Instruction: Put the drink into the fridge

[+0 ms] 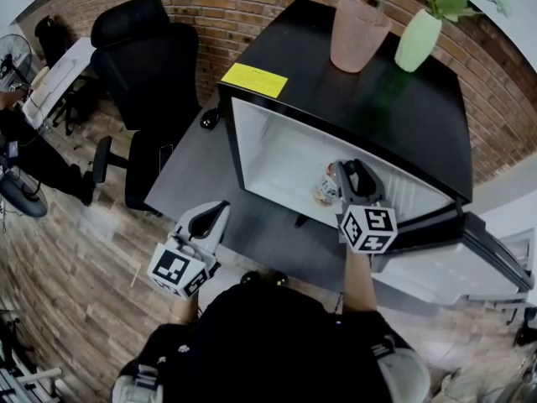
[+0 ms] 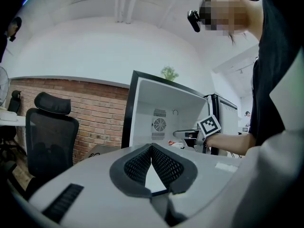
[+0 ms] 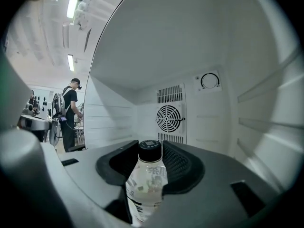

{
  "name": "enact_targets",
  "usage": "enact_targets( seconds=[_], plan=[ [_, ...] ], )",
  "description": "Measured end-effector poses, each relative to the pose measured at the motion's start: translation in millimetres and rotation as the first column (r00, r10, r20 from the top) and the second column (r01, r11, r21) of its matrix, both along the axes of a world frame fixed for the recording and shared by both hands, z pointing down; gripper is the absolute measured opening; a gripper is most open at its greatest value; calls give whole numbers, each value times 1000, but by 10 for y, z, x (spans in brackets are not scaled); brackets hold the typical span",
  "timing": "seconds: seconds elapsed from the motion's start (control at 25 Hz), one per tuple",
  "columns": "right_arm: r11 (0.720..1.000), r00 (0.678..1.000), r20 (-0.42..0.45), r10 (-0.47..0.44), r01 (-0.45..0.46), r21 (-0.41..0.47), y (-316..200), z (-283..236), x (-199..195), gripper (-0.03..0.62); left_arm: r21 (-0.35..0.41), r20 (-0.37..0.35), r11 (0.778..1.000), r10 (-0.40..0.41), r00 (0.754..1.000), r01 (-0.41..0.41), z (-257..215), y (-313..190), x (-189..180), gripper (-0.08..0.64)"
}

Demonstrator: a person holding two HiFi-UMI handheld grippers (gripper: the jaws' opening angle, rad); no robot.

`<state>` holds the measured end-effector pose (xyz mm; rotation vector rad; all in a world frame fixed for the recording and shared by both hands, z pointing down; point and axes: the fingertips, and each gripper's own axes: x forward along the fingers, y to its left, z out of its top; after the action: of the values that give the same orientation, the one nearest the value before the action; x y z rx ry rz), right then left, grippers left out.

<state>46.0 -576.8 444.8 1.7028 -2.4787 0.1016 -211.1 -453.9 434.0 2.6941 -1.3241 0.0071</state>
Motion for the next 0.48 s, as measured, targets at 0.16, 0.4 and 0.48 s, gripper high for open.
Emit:
enact_targets(
  seconds=[0.16,0.4,0.48],
  plan=[
    [1000,1000,11,3,-3,19,-9,-58,7,170,-3,2,1000,-2,1000,2,4,25,-8,3],
    [997,999,37,6,-9,75,135,-213,5,175,-10,4,1000,15,1000,-15,33,31,27,3],
    [994,999,49,11,-17,108,227,-280,5,173,-7,3,1000,30,1000,-30,31,11,69,3]
  ],
)
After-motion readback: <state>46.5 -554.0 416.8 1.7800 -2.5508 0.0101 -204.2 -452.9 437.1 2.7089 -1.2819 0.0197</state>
